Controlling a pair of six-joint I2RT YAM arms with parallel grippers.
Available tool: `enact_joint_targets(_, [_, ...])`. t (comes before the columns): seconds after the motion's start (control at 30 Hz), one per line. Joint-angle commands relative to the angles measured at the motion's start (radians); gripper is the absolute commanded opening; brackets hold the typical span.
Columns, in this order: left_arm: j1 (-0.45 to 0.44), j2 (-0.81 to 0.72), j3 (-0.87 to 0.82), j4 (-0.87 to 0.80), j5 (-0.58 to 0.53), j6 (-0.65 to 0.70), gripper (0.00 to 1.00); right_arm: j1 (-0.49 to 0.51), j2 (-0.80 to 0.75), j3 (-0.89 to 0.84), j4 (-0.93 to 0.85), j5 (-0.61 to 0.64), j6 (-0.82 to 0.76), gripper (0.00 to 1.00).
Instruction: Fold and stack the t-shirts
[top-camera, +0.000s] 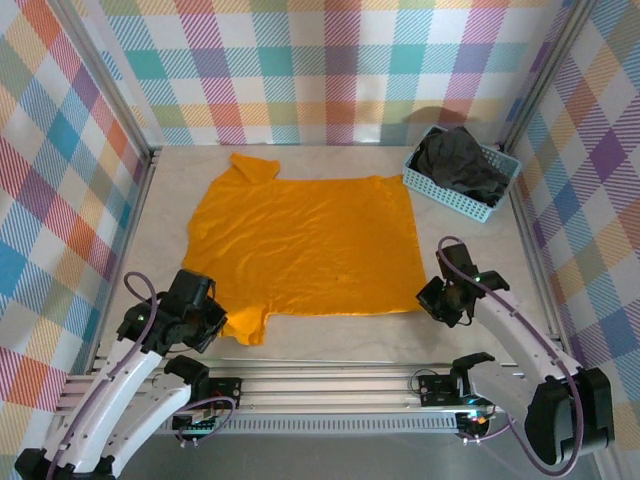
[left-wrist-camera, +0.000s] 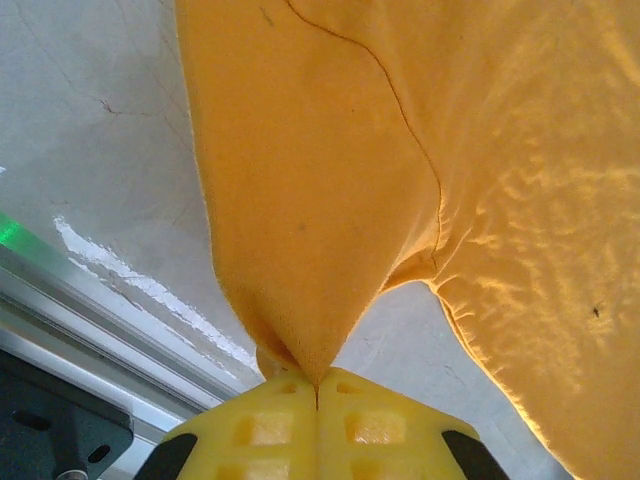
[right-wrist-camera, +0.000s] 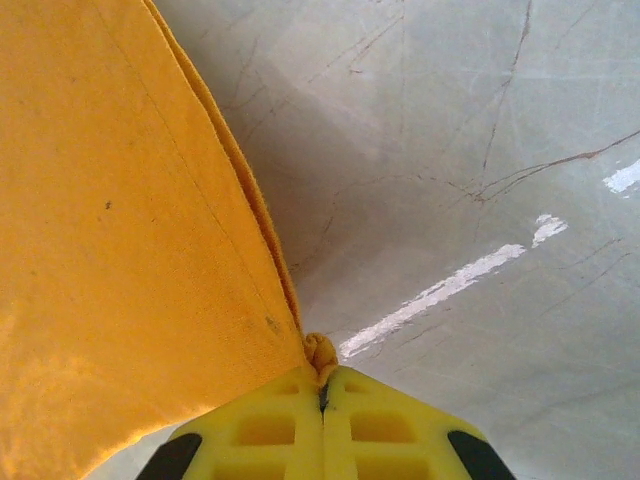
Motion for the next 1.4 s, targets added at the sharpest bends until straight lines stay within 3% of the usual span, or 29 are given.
enact_joint_targets(0.0, [-0.012,0.038,0.038,0.043,-0.012,0.010,0.00,0.007,0.024,0.006,-0.026,0.026,-0.019,0.00])
enact_joint_targets(0.3, [-0.001,0.299,0.263,0.128,-0.118,0.130,0.00,-0.031,0.164,0.136,0.021,0.026,-0.034,0.00])
enact_joint_targets(0.6, [0.123,0.536,0.440,0.210,-0.141,0.294,0.00,-0.091,0.375,0.349,0.067,-0.034,-0.061,0.00])
enact_joint_targets(0.9, [0.251,0.689,0.546,0.348,-0.081,0.376,0.00,-0.118,0.594,0.539,0.070,-0.023,-0.064,0.00])
enact_joint_targets(1.37, [0.318,0.884,0.665,0.385,-0.023,0.466,0.00,-0.129,0.760,0.658,0.079,-0.019,-0.041,0.00])
